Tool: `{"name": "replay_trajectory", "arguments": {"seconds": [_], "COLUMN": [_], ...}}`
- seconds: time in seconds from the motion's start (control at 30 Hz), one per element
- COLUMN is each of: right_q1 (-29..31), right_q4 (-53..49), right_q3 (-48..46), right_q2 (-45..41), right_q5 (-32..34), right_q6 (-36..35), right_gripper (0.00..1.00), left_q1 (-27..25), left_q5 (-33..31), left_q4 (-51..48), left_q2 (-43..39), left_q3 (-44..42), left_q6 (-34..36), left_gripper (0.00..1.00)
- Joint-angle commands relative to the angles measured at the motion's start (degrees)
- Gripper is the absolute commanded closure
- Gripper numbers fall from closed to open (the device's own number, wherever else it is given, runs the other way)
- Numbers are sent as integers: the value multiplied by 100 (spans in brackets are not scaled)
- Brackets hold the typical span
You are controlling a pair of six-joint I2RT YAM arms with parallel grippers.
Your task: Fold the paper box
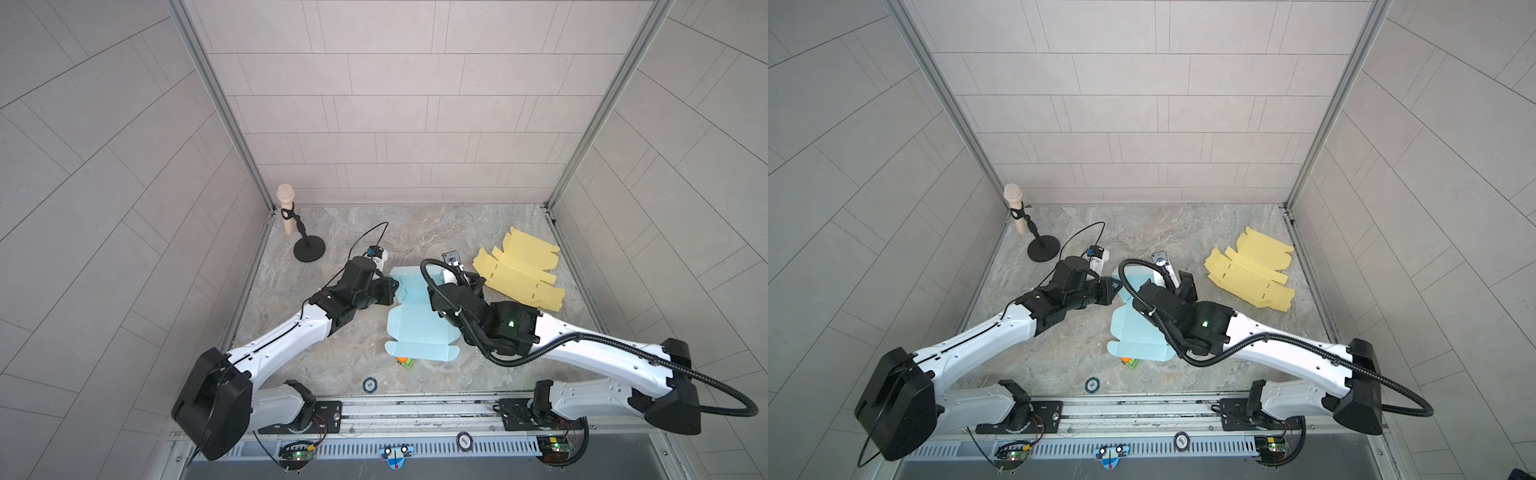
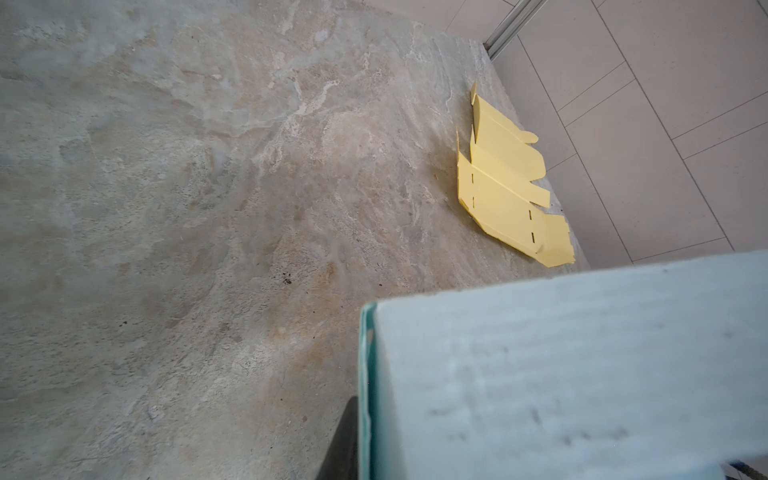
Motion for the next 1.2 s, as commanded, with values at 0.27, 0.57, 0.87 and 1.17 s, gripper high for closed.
{"name": "replay_trajectory", "arguments": {"seconds": [0.27,0.57,0.87,1.17], "right_q1": [-2050,-3076,-3235,-3486], "right_q4": [447,807,1185,1393], "right_q3": [-485,-281,-65,530], "right_q2": [-1092,-87,1021,2179], "right_q5": [-2287,-3976,-4975,-5725], "right_q6": [185,-317,-450,-213], "right_gripper": [14,14,15,16], "left_q1": [-33,-128,-279,-279], "left_q5": [-252,-783,-1225,-1461], "left_q4": [91,324,430,769], "left_q2": [536,1419,2032,2400], "left_q3": [318,699,925,873], "left_q6": [950,1312,1737,1795], "left_gripper": [86,86,87,85]}}
